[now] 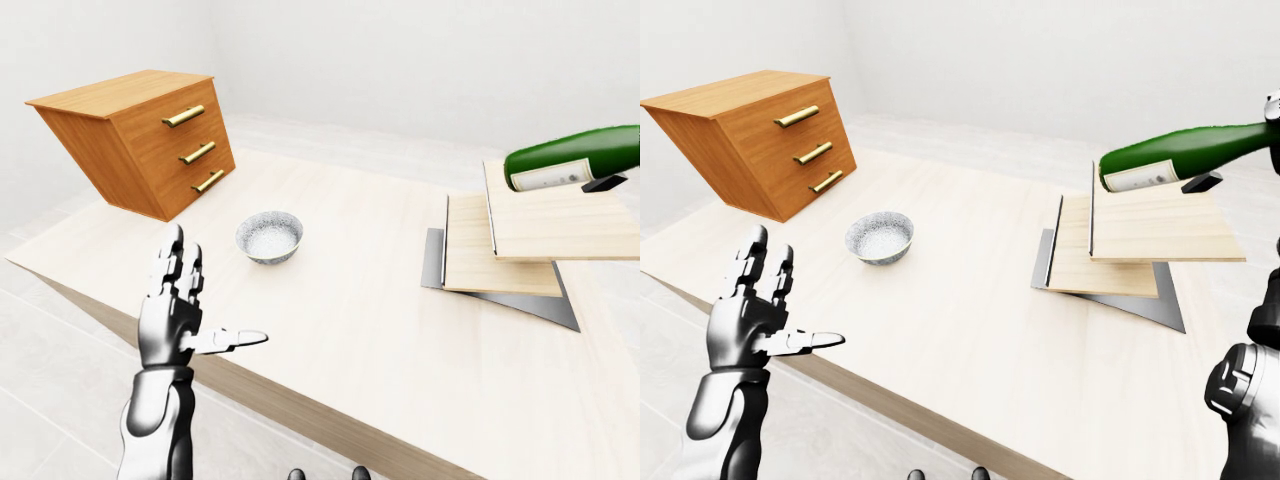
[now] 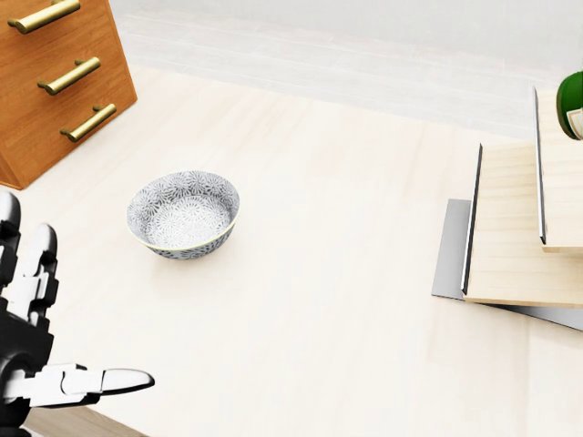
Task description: Put the wine bottle on the wine rack.
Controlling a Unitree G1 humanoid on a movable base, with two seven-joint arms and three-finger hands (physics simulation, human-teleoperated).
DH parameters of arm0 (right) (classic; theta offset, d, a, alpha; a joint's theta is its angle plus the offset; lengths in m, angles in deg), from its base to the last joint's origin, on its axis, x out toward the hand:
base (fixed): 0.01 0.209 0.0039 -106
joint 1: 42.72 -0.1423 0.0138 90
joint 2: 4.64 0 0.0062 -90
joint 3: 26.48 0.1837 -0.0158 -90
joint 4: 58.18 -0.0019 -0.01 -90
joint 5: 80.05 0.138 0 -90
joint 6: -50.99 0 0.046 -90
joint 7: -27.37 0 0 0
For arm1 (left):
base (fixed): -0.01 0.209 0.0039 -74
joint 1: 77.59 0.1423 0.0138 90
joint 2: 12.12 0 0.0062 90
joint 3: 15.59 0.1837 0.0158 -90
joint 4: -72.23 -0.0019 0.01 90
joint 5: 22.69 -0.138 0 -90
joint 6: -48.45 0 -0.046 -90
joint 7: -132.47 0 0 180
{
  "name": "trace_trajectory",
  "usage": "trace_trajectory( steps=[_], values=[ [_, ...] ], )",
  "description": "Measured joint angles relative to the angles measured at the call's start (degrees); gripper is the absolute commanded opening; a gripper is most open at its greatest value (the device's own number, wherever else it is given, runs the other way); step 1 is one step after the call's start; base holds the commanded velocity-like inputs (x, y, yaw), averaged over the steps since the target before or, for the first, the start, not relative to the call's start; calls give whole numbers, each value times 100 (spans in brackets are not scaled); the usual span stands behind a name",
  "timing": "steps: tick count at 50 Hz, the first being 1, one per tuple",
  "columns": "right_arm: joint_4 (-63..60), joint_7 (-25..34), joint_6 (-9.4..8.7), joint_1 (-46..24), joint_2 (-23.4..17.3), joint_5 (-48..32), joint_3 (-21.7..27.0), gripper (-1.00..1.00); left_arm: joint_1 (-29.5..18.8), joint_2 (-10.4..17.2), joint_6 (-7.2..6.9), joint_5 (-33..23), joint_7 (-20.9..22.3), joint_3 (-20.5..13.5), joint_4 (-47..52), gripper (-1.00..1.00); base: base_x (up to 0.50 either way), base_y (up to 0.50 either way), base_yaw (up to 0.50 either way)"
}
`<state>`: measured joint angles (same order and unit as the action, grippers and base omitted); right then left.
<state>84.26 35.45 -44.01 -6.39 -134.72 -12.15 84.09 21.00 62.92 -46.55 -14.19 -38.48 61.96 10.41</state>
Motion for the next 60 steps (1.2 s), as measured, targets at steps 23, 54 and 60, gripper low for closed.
trace_trajectory(
  steps=[23, 54, 60],
  values=[
    [360, 415, 0, -120, 167, -580, -6, -100, -22, -3, 0, -36, -28, 55, 51, 100, 0, 0, 0],
    [411, 792, 2, -39, 467, -1185, 57, -100, -21, 4, 0, -40, -20, 54, 5, 100, 0, 0, 0],
    [417, 825, -1, -6, 433, -1247, 84, -100, -18, 0, 0, -52, -22, 67, -8, 100, 0, 0, 0]
  ],
)
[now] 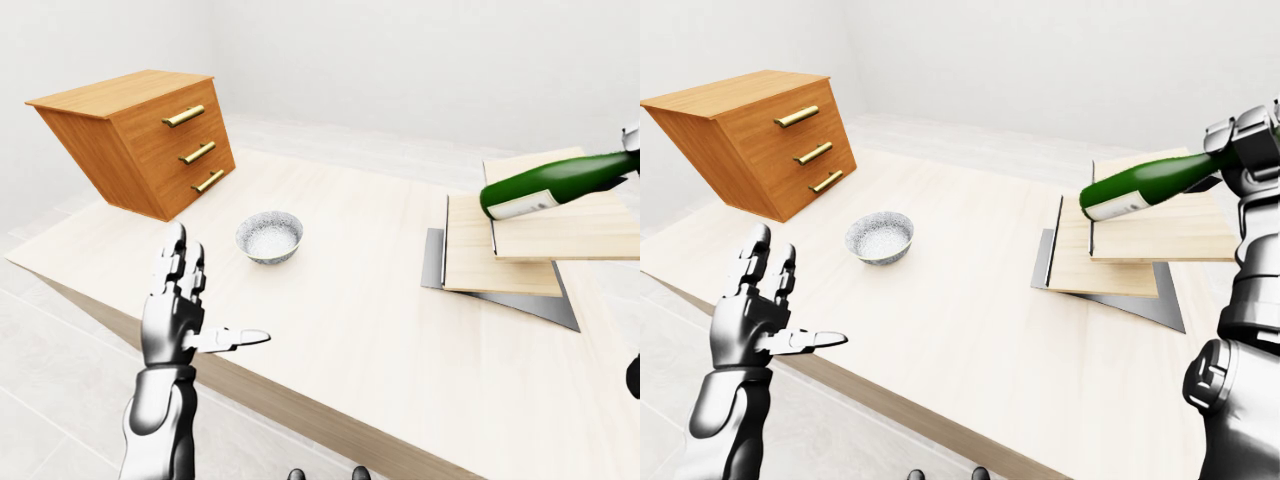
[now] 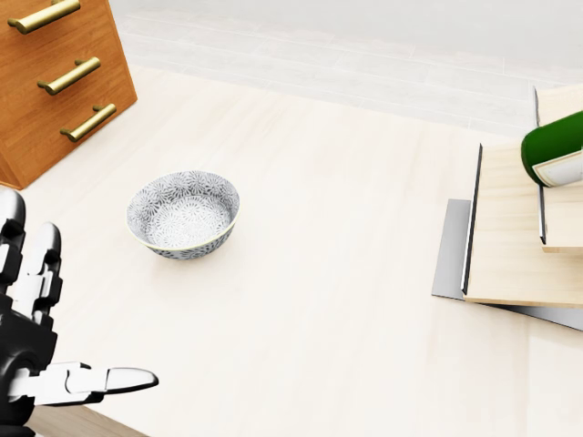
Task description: Put the wine bottle on the wine rack.
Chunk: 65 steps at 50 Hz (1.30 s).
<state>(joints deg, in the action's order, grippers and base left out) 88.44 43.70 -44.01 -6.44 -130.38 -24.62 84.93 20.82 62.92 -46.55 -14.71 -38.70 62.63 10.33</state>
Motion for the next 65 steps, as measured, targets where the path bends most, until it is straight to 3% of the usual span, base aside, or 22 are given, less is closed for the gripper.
trace_trajectory(
  steps=[54, 56, 58, 59, 62, 65],
  values=[
    [475, 307, 0, 106, -74, -39, 564, -99, 27, -12, 0, -42, -33, 75, 70, 100, 0, 0, 0],
    [507, 270, 1, 117, -89, -44, 542, -80, 25, -12, 0, -43, -35, 76, 84, 100, 0, 0, 0],
    [554, 242, 1, 142, -103, -74, 494, -46, 24, -12, 0, -43, -36, 76, 96, 100, 0, 0, 0],
    [574, 232, 1, 154, -109, -88, 472, -46, 24, -12, 0, -43, -37, 77, 102, 100, 0, 0, 0],
    [623, 208, 1, 190, -121, -123, 418, -22, 27, -14, 0, -44, -37, 79, 116, 100, 0, 0, 0],
    [662, 199, 1, 224, -127, -150, 378, -19, 31, -16, 0, -47, -35, 84, 126, 100, 0, 0, 0]
  ],
)
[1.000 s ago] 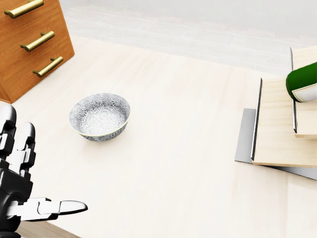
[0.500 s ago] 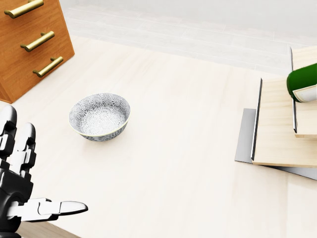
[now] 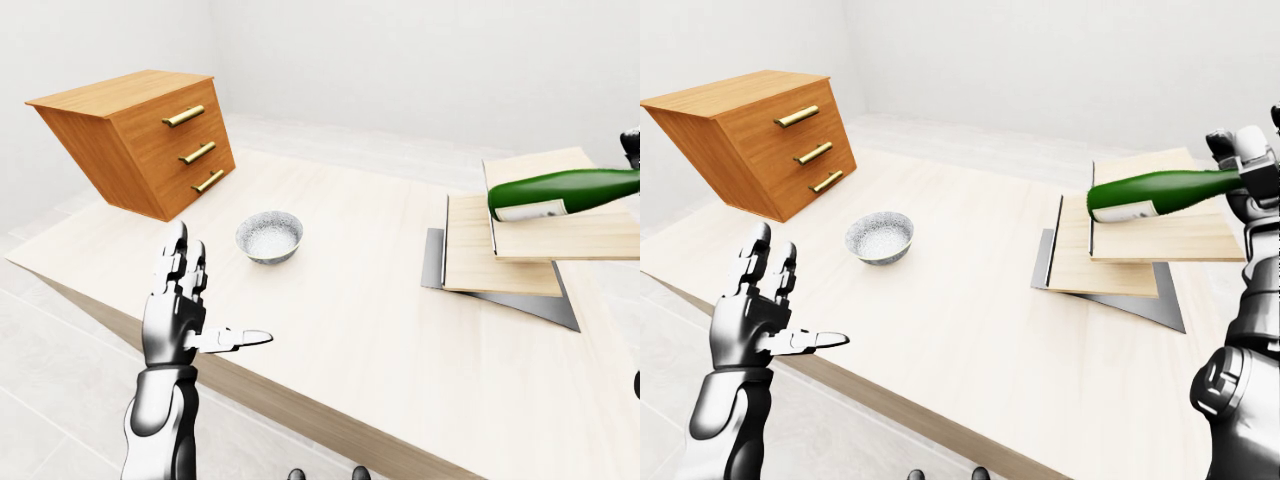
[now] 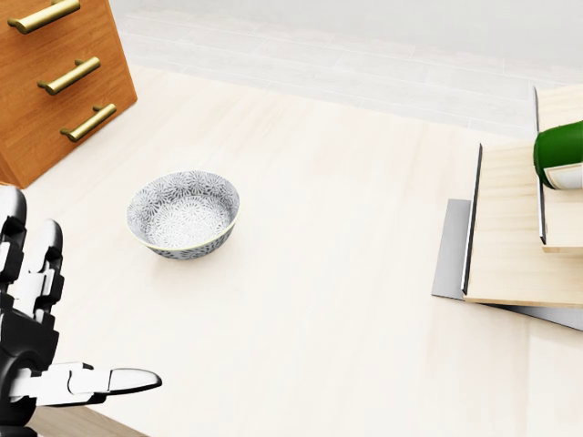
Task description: Put the wine bottle on the wine rack.
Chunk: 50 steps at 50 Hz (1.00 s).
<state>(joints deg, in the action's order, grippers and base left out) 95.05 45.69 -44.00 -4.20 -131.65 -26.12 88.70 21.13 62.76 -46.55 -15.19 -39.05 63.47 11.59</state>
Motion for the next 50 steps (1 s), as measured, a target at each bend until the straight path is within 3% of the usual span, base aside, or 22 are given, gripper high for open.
trace_trajectory(
  steps=[7, 9, 11, 12, 13, 14, 15, 50],
  values=[
    [62, -2, 0, 59, -2, -45, -58, -9, -3, 2, 0, 0, 4, 0, 25, 100, 0, 0, 0],
    [67, -2, 0, 69, -4, -58, -74, 24, -2, 1, 0, -1, 6, 1, 24, 100, 0, 0, 0],
    [72, -4, 0, 77, -9, -70, -87, 35, -1, 0, 0, -4, 7, 1, 22, 100, 0, 0, 0],
    [75, -6, 0, 80, -12, -77, -92, 58, -1, 0, 0, -5, 8, 2, 20, 100, 0, 0, 0],
    [76, -5, 0, 83, -17, -83, -98, 65, -1, 0, 0, -6, 8, 3, 21, 100, 0, 0, 0],
    [78, -6, 0, 86, -21, -88, -103, 91, -1, 0, 0, -8, 9, 4, 23, 100, 0, 0, 0],
    [79, -7, 0, 89, -25, -94, -109, 100, 0, -1, 0, -8, 9, 5, 26, 100, 0, 0, 0],
    [153, -146, 0, 373, -335, 9, 4, 100, 48, -15, 0, -14, 42, 6, -44, 100, 0, 0, 0]
  ],
)
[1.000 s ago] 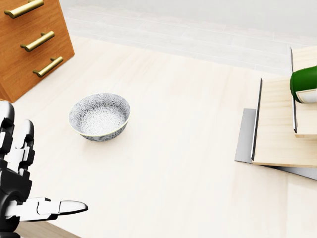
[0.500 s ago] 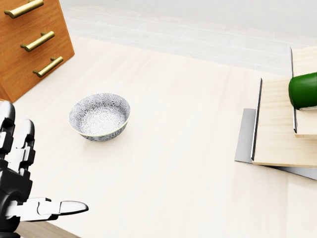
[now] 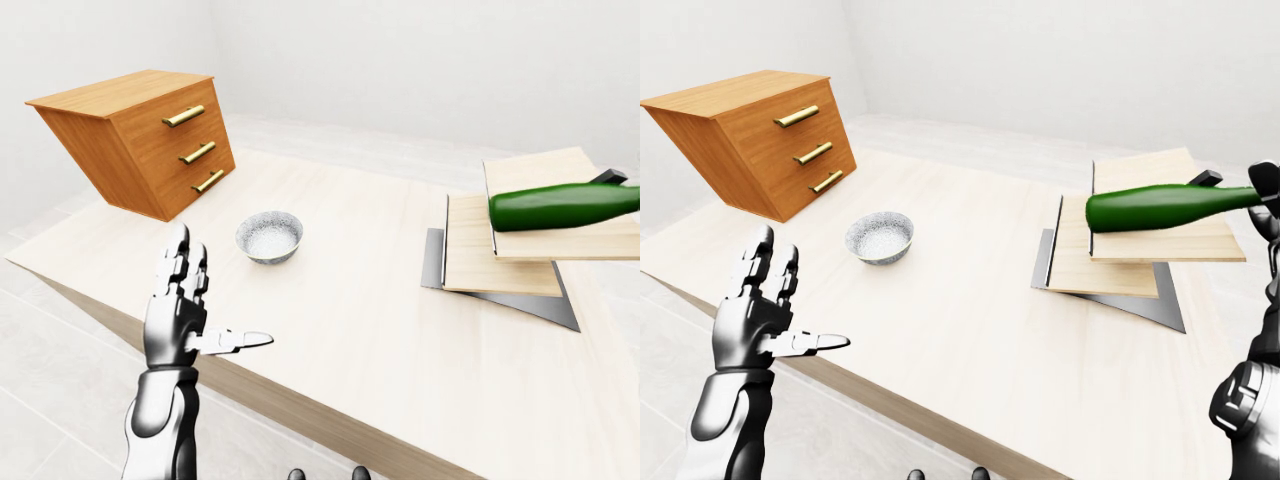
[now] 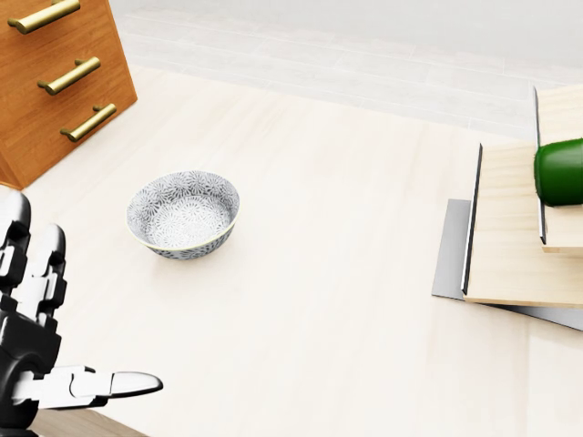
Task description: Put the wine bottle on the wine rack.
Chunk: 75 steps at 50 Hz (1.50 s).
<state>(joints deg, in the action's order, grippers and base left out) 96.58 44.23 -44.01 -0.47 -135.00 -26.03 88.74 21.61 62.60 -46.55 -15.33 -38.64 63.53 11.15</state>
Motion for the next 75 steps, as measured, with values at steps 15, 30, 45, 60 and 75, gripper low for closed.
trace_trajectory(
  steps=[15, 30, 45, 60, 75],
  values=[
    [92, 11, 0, 303, -47, 117, 55, 100, 20, -6, 0, -30, 8, 1, -76, 100, 0, 0, 0],
    [292, 73, 0, 571, -69, 109, 135, 100, 47, -22, 0, -70, 4, 50, -135, 100, 0, 0, 0],
    [466, 95, 0, 746, -107, 134, 170, 100, 76, -27, 0, -79, 8, 73, -172, 100, 0, 0, 0],
    [475, 89, 0, 859, -239, 270, 240, 100, 92, -30, 0, -85, 13, 90, -203, 100, 0, 0, 0],
    [140, 138, 0, 1286, -482, 589, 444, 100, 103, -33, 0, -82, 11, 95, -197, 100, 0, 0, 0]
  ],
)
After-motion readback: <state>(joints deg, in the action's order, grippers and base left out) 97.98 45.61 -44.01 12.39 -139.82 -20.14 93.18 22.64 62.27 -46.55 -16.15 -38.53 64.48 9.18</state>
